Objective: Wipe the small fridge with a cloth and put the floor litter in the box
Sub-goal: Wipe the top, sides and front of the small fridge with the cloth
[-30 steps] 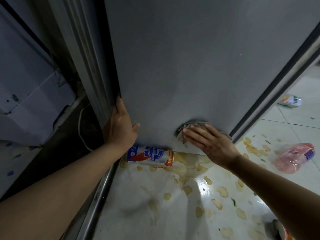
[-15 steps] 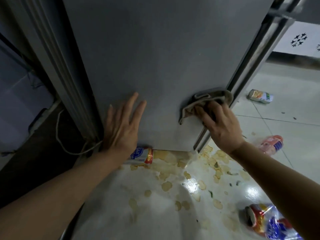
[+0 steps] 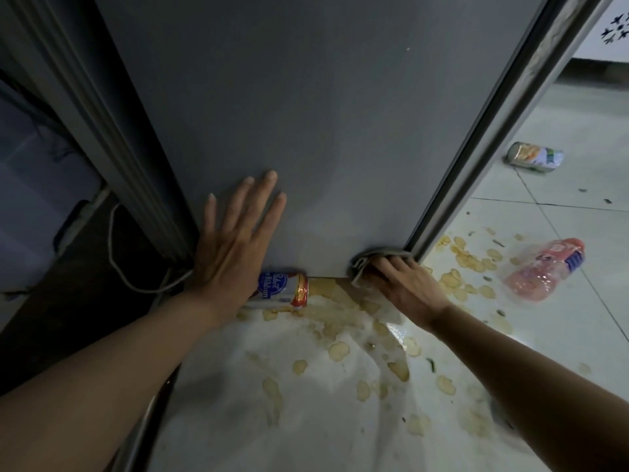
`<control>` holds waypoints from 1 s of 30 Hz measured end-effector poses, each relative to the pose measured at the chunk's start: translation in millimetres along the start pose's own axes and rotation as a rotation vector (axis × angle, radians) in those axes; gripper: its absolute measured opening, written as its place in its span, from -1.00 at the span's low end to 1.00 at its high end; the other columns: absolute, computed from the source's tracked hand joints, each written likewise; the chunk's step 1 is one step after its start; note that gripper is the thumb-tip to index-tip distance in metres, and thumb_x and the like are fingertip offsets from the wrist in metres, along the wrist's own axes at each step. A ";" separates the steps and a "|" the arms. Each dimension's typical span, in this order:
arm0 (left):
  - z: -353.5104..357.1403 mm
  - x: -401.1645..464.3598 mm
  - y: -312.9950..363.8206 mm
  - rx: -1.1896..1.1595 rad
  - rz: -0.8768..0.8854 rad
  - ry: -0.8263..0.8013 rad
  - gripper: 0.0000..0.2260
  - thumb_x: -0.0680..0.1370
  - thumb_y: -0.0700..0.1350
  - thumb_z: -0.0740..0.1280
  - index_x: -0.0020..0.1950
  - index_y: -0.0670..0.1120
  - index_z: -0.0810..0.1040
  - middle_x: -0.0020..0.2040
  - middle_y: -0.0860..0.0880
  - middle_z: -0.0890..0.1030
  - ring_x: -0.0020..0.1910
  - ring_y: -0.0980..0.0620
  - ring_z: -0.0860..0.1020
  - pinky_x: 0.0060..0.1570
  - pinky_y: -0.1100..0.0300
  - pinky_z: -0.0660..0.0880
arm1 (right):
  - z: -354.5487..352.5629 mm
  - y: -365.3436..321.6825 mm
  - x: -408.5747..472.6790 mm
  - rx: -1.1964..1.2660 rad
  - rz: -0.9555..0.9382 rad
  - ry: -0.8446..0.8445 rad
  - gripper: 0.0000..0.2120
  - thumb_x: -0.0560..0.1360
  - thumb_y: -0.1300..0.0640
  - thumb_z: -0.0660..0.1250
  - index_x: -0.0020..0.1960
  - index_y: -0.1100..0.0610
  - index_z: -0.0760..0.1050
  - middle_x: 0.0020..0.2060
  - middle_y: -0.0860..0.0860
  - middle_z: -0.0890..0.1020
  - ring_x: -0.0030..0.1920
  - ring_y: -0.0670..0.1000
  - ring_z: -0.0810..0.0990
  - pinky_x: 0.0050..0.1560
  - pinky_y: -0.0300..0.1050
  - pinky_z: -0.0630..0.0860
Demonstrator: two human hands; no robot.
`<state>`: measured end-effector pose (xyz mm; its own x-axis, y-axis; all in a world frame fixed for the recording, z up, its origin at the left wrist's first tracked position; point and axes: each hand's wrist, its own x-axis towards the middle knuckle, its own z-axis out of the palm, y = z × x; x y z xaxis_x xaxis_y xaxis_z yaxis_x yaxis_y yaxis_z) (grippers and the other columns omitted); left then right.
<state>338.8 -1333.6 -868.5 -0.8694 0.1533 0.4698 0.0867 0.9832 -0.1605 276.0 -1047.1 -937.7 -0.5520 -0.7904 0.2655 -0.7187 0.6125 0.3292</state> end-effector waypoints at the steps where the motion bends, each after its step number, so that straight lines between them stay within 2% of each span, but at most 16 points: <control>1: 2.2 -4.4 -3.2 0.013 0.003 -0.013 -0.17 0.28 -0.37 0.46 0.49 -0.11 0.19 0.53 -0.10 0.06 0.47 -0.15 0.14 0.31 -0.31 0.15 | -7.8 1.3 4.9 0.024 0.037 0.061 -0.66 0.48 0.29 0.21 0.24 0.13 0.44 0.00 0.13 0.45 -0.13 0.13 0.51 -0.14 0.03 0.56; 3: 7.5 -14.3 -12.1 0.040 0.010 -0.046 -0.18 0.29 -0.34 0.46 0.48 -0.11 0.19 0.54 -0.09 0.04 0.46 -0.15 0.14 0.32 -0.30 0.13 | -27.8 2.2 19.6 0.069 0.139 0.197 -0.67 0.49 0.24 0.22 0.24 0.11 0.35 -0.01 0.13 0.42 -0.11 0.13 0.48 -0.11 0.00 0.52; 5: 12.7 -22.5 -21.5 0.056 0.023 -0.079 -0.20 0.30 -0.30 0.45 0.48 -0.13 0.19 0.54 -0.11 0.04 0.46 -0.17 0.14 0.31 -0.32 0.12 | -41.5 0.1 33.4 0.077 0.230 0.306 -0.67 0.51 0.22 0.15 0.27 0.13 0.30 0.04 0.16 0.37 -0.07 0.18 0.43 -0.08 0.04 0.48; 7: 16.4 -26.6 -28.1 0.064 0.021 -0.109 -0.20 0.30 -0.25 0.45 0.49 -0.15 0.18 0.54 -0.12 0.04 0.46 -0.18 0.13 0.30 -0.34 0.13 | -35.6 -5.6 39.7 0.072 0.254 0.347 -0.63 0.52 0.20 0.12 0.32 0.14 0.27 0.10 0.15 0.31 -0.04 0.18 0.36 -0.05 0.07 0.45; 9: 19.6 -27.7 -30.2 0.079 0.017 -0.119 -0.22 0.35 -0.21 0.45 0.50 -0.14 0.16 0.54 -0.11 0.01 0.48 -0.18 0.11 0.30 -0.33 0.14 | -16.6 -16.3 40.3 0.022 0.135 0.256 -0.53 0.46 0.25 0.20 0.37 0.11 0.28 0.15 0.14 0.32 -0.03 0.16 0.36 -0.07 0.08 0.49; 11: 22.6 -28.0 -30.0 0.089 0.018 -0.120 -0.21 0.37 -0.18 0.45 0.51 -0.11 0.13 0.55 -0.10 -0.01 0.48 -0.16 0.09 0.30 -0.32 0.16 | 1.0 -30.7 40.5 -0.033 -0.065 0.034 -0.37 0.30 0.27 0.37 0.36 0.04 0.38 0.17 0.11 0.37 -0.01 0.15 0.43 -0.08 0.06 0.55; 13: 23.7 -27.4 -30.4 0.078 0.018 -0.126 -0.20 0.36 -0.17 0.46 0.51 -0.11 0.12 0.55 -0.08 -0.02 0.49 -0.15 0.08 0.29 -0.32 0.18 | 9.5 -40.6 44.9 -0.001 -0.107 -0.094 -0.33 0.17 0.24 0.50 0.28 0.03 0.49 0.13 0.09 0.44 -0.05 0.13 0.51 -0.14 0.02 0.58; 16: 24.5 -27.9 -31.8 0.065 0.011 -0.128 -0.19 0.35 -0.16 0.48 0.50 -0.10 0.13 0.54 -0.06 -0.01 0.49 -0.13 0.08 0.29 -0.31 0.19 | 5.9 -46.8 52.2 0.086 -0.054 -0.018 -0.41 0.28 0.25 0.47 0.29 0.08 0.45 0.11 0.10 0.44 -0.08 0.11 0.51 -0.14 0.00 0.57; 20: 25.0 -29.5 -34.5 0.110 0.024 -0.146 -0.19 0.36 -0.04 0.50 0.49 -0.10 0.15 0.55 -0.04 0.00 0.50 -0.10 0.08 0.31 -0.27 0.19 | -19.9 -40.1 72.9 0.034 0.023 0.232 -0.60 0.51 0.26 0.18 0.34 0.12 0.32 0.13 0.13 0.33 -0.02 0.10 0.36 -0.09 -0.03 0.44; 22: 23.5 -29.9 -34.9 0.110 0.023 -0.167 -0.19 0.35 -0.04 0.51 0.49 -0.11 0.16 0.55 -0.04 0.00 0.50 -0.09 0.09 0.31 -0.27 0.20 | -22.9 -42.2 78.8 0.008 0.035 0.249 -0.62 0.54 0.23 0.11 0.36 0.11 0.31 0.14 0.13 0.33 -0.02 0.11 0.34 -0.09 -0.02 0.43; 27: 18.9 -35.4 -34.9 0.080 0.030 -0.194 -0.16 0.27 -0.19 0.54 0.46 -0.14 0.20 0.53 -0.05 0.07 0.46 -0.09 0.15 0.29 -0.25 0.26 | -12.0 -53.9 69.2 0.042 -0.023 0.091 -0.53 0.35 0.25 0.40 0.26 0.15 0.49 0.11 0.12 0.36 -0.03 0.13 0.35 -0.09 0.06 0.53; 30: 15.0 -40.5 -32.8 0.079 0.053 -0.288 -0.18 0.27 -0.21 0.53 0.46 -0.14 0.24 0.52 -0.06 0.16 0.46 -0.10 0.19 0.33 -0.23 0.22 | -25.9 -60.1 70.4 0.090 0.014 0.075 -0.64 0.36 0.29 0.39 0.16 0.21 0.55 0.07 0.16 0.43 -0.02 0.14 0.36 -0.07 0.07 0.55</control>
<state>363.8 -1373.6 -895.2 -0.9678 0.1590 0.1951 0.1077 0.9622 -0.2501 291.2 -1139.3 -915.3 -0.5314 -0.7768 0.3378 -0.7482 0.6174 0.2430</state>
